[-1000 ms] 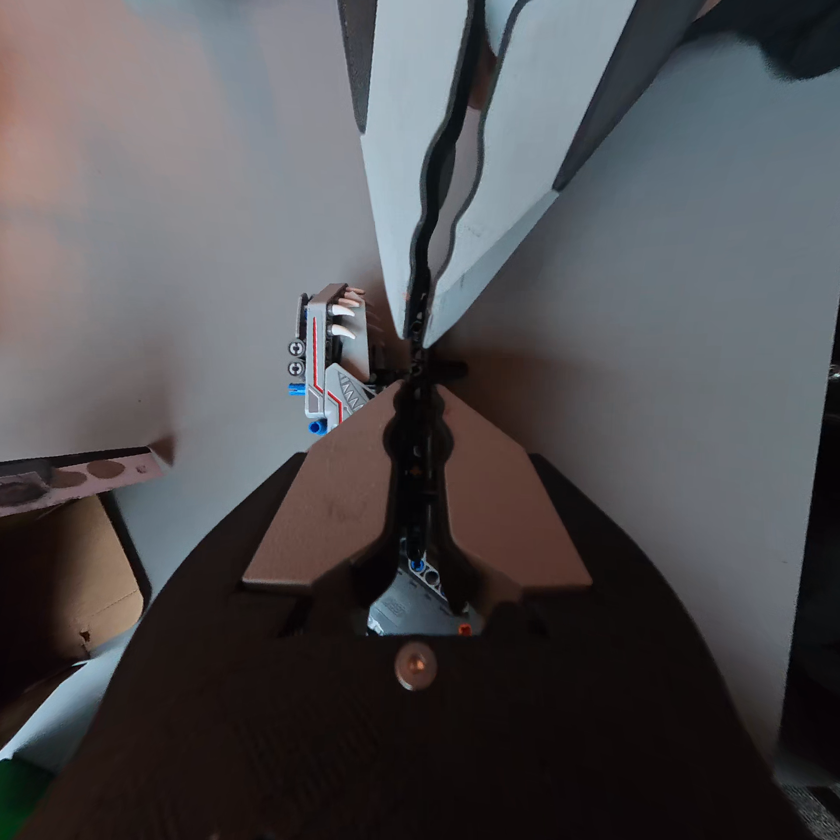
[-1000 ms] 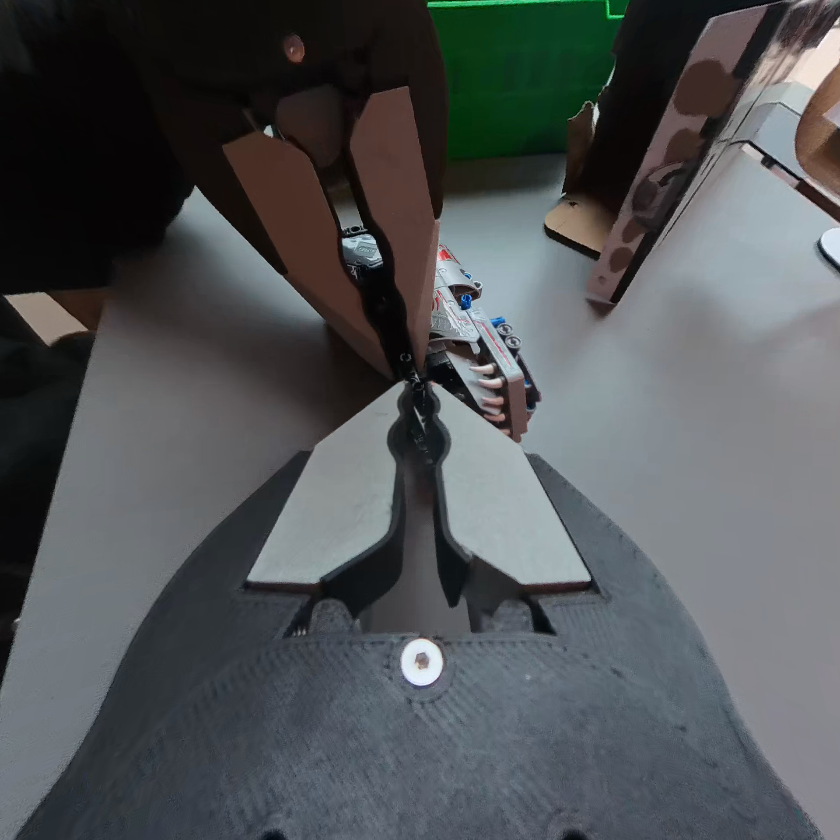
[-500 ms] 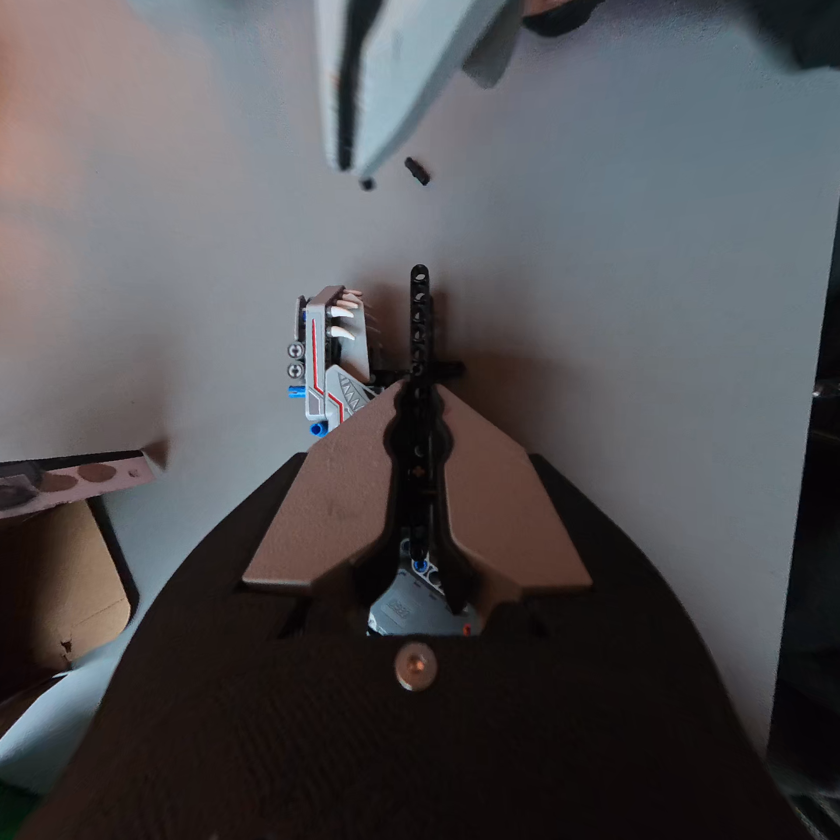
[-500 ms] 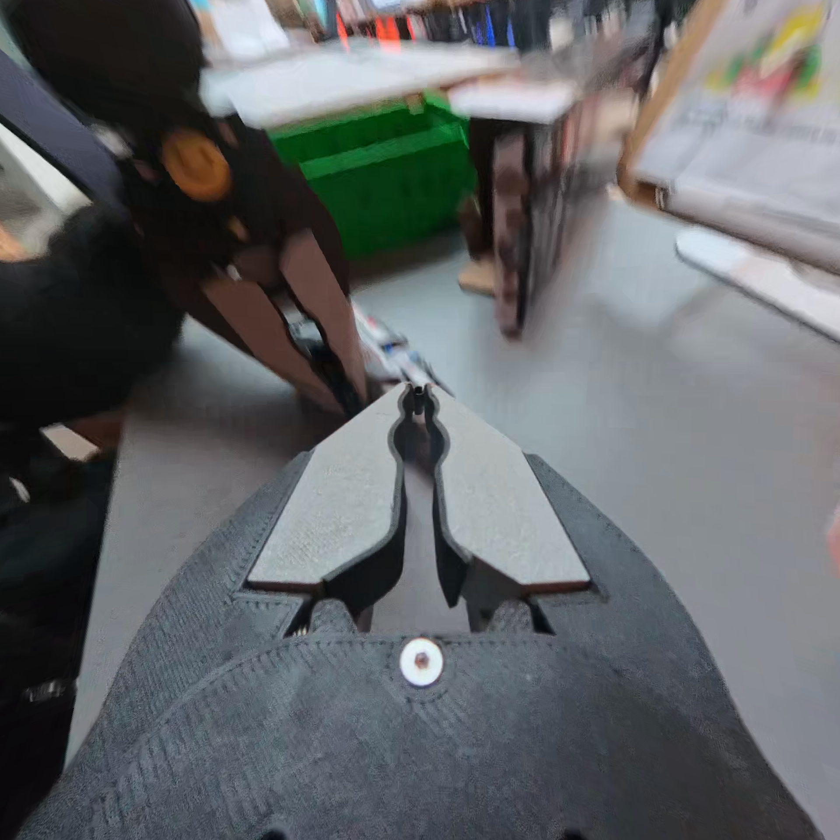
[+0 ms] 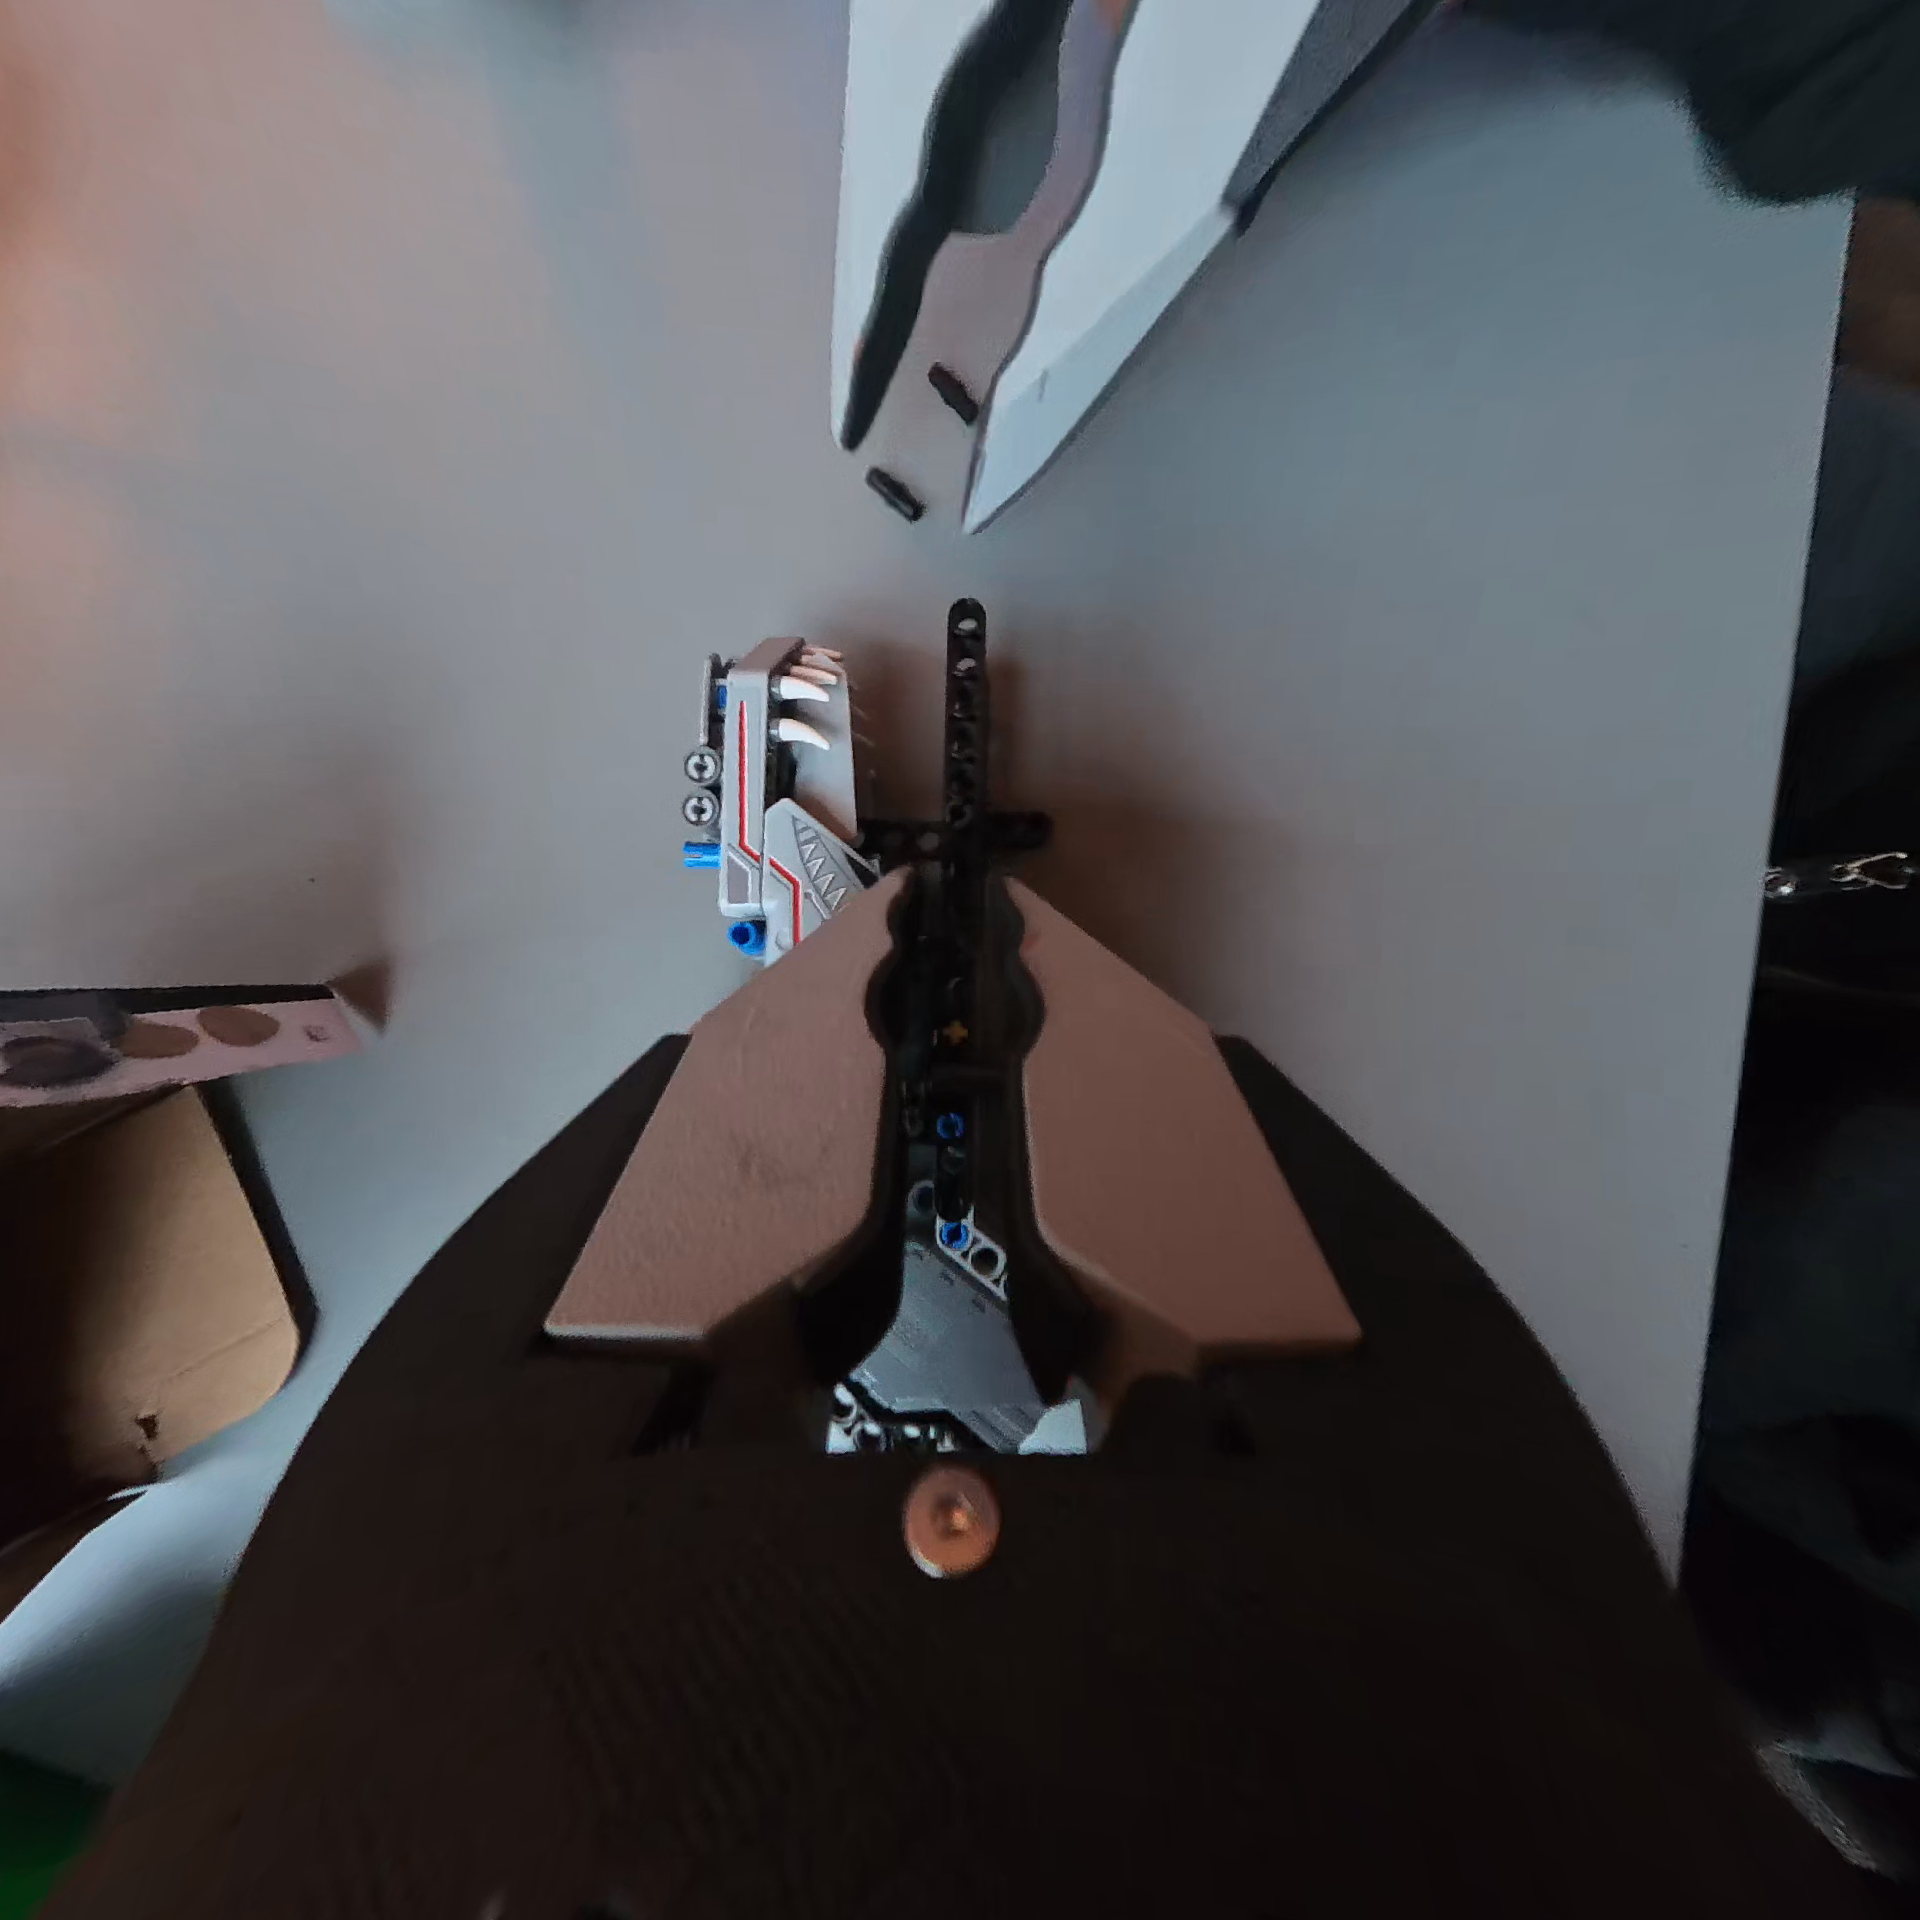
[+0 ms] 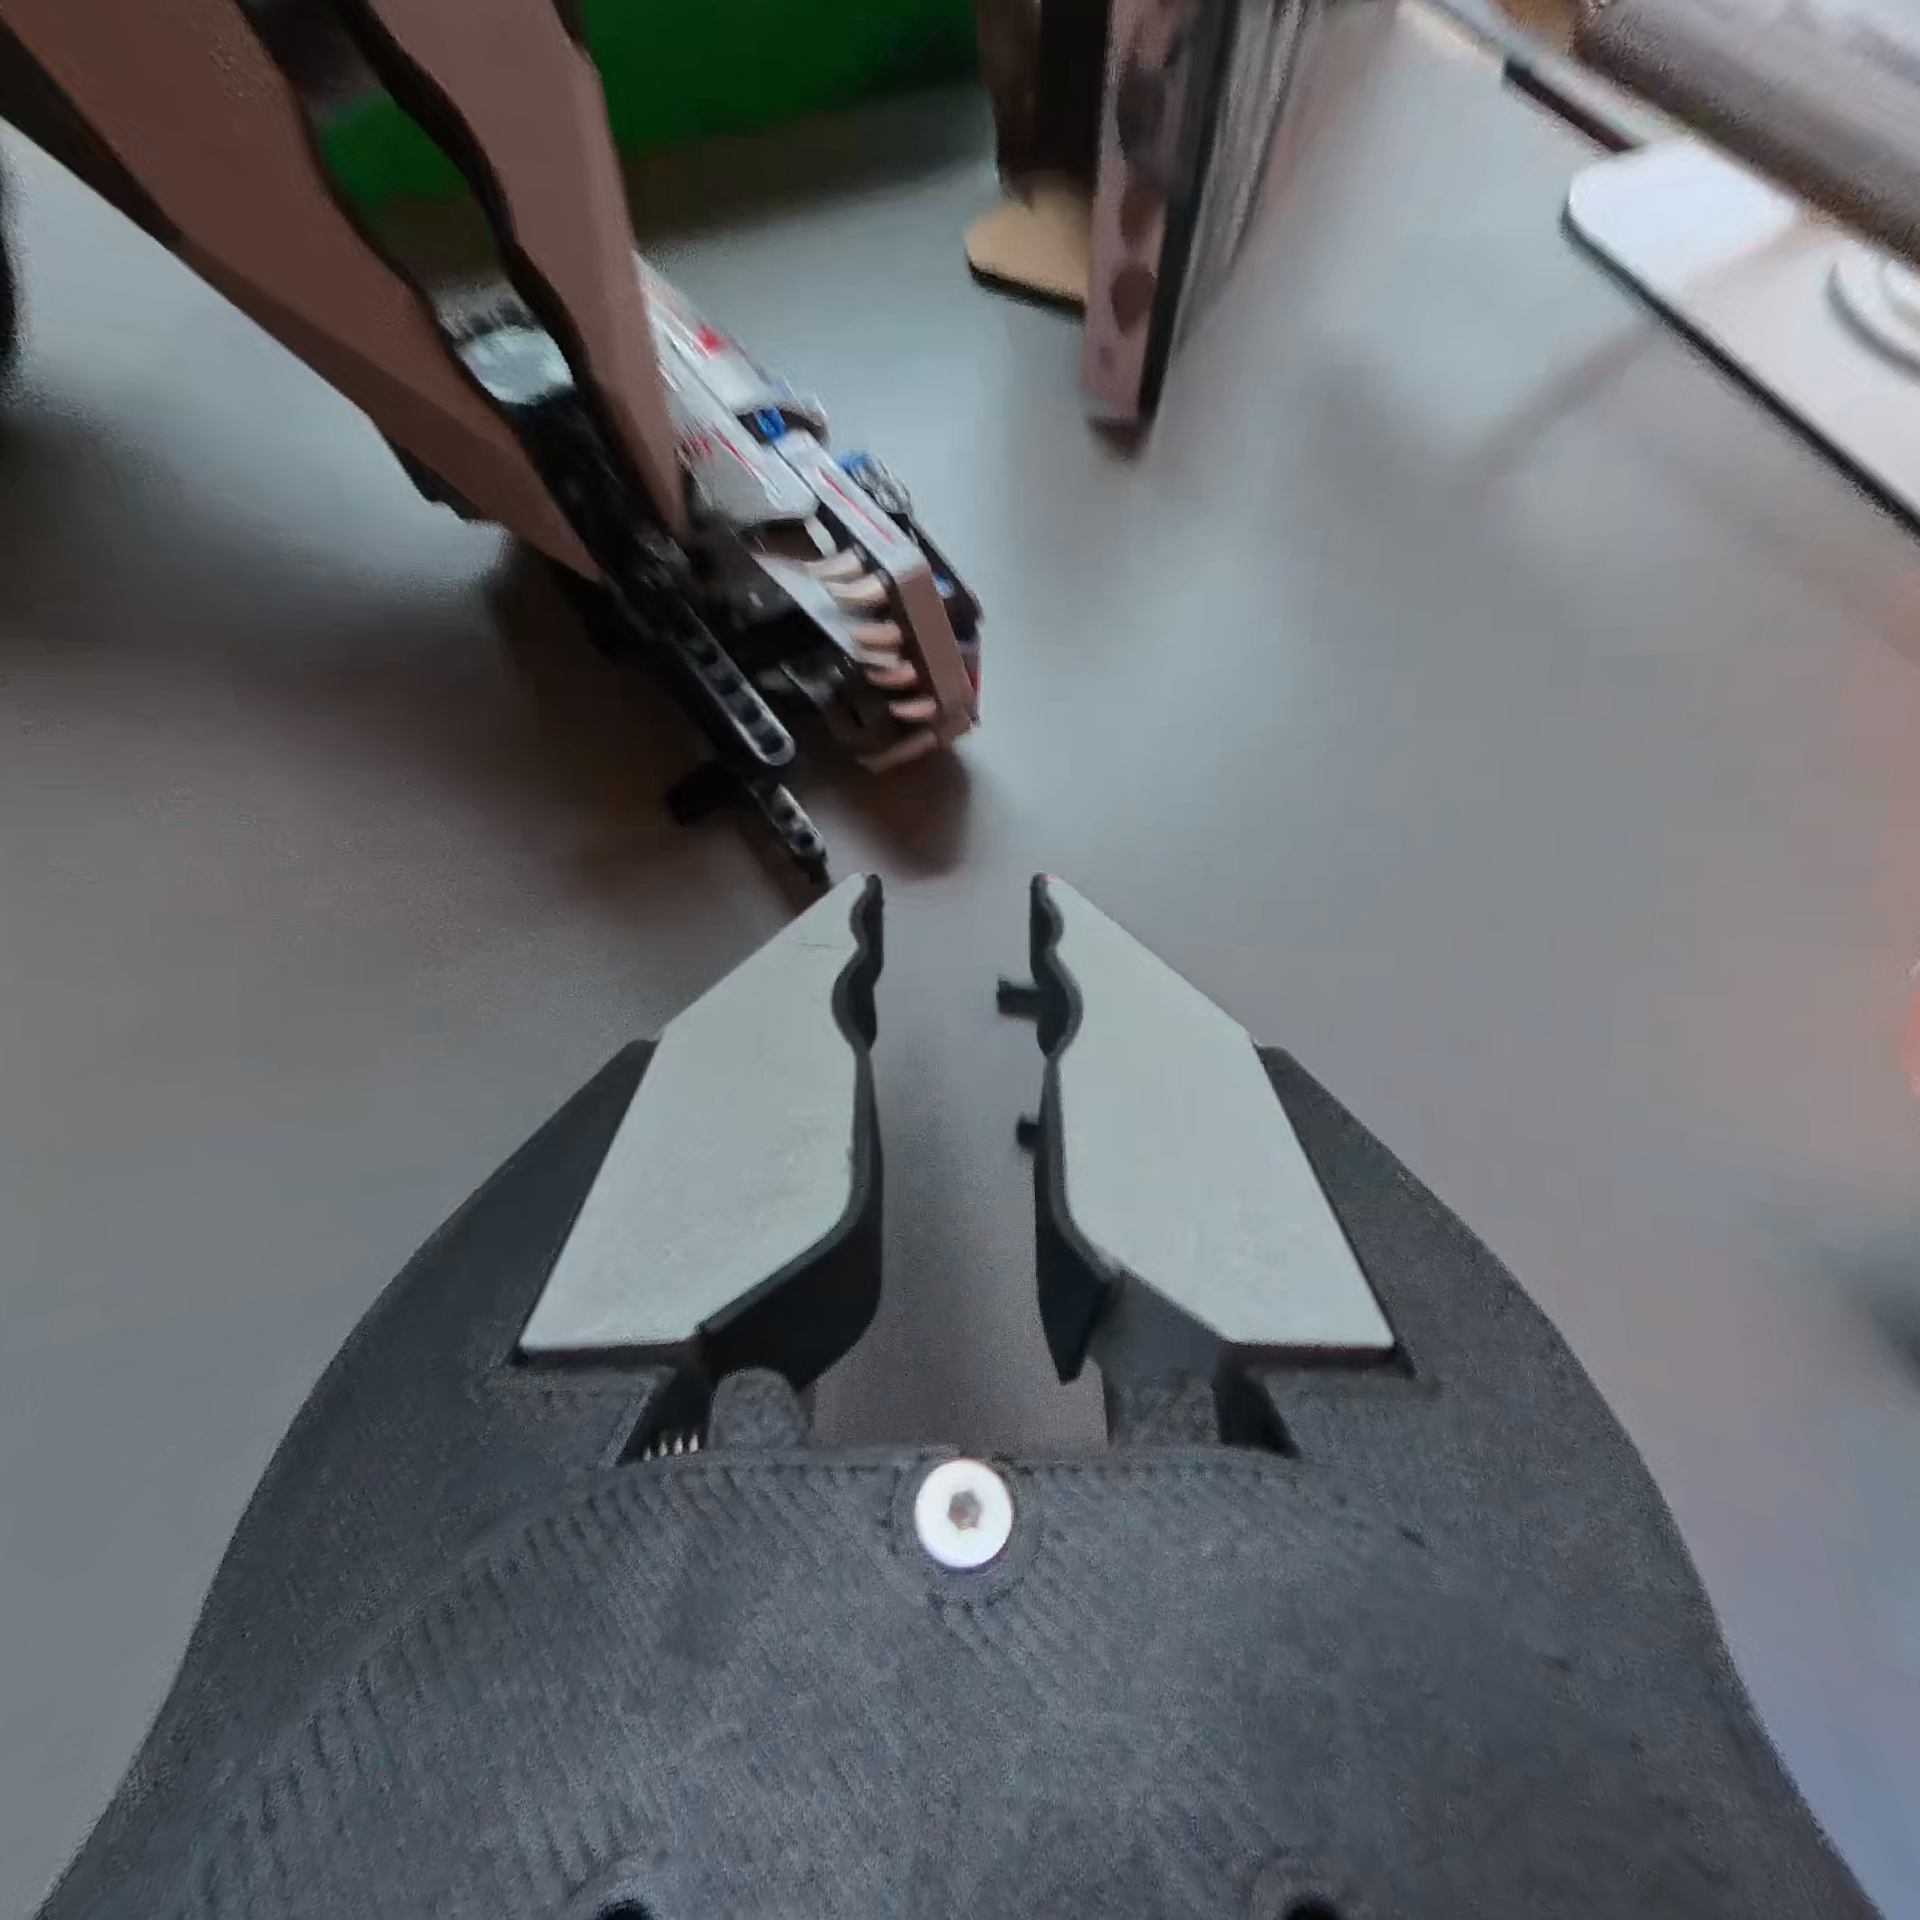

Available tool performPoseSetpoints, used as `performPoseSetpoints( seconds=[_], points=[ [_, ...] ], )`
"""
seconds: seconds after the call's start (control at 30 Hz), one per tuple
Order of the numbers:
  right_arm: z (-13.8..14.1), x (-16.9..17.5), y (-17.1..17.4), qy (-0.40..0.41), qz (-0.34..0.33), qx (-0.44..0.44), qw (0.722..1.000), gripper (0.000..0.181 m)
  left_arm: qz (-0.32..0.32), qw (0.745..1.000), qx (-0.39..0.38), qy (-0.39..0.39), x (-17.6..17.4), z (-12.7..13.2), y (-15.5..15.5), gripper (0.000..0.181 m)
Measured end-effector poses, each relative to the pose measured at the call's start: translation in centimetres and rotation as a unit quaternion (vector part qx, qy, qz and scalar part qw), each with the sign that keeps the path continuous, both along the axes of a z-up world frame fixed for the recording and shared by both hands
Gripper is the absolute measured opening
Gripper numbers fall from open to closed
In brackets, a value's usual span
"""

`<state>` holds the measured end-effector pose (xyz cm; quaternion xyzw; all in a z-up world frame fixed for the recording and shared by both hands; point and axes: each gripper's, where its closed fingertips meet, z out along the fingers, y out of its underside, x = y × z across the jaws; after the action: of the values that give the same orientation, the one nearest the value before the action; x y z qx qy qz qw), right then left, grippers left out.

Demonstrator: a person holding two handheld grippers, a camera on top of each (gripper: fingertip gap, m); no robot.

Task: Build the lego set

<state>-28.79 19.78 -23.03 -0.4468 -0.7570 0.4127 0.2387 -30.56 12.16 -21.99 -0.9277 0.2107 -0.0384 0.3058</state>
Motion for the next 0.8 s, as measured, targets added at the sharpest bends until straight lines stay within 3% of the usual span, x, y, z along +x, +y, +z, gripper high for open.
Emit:
performPoseSetpoints(
  seconds=[0.13,0.23,0.37,0.63,0.8],
  points=[
    [3.3,-0.1,-4.7,0.043,0.078,-0.062,0.994,0.029,-0.008,1.0,-0.015,0.007,0.3,-1.1,0.0,0.008],
    [3.3,-1.0,-7.4,0.043,0.116,-0.062,0.99,0.02,-0.002,1.0,-0.011,0.004,0.2,-1.1,0.1,0.007],
    [1.6,-2.2,-7.9,0.023,0.125,-0.019,0.992,0.005,-0.003,1.0,-0.01,0.008,0.1,-1.1,-0.1,0.006],
    [1.7,-2.6,-8.2,0.061,0.132,0.031,0.989,0.0,-0.007,1.0,-0.003,-0.019,-0.2,-0.8,-0.2,0.006],
    [3.5,-2.3,-8.1,0.082,0.125,-0.055,0.987,0.0,0.002,0.995,0.021,-0.101,0.6,0.7,-0.1,0.007]
  ],
)
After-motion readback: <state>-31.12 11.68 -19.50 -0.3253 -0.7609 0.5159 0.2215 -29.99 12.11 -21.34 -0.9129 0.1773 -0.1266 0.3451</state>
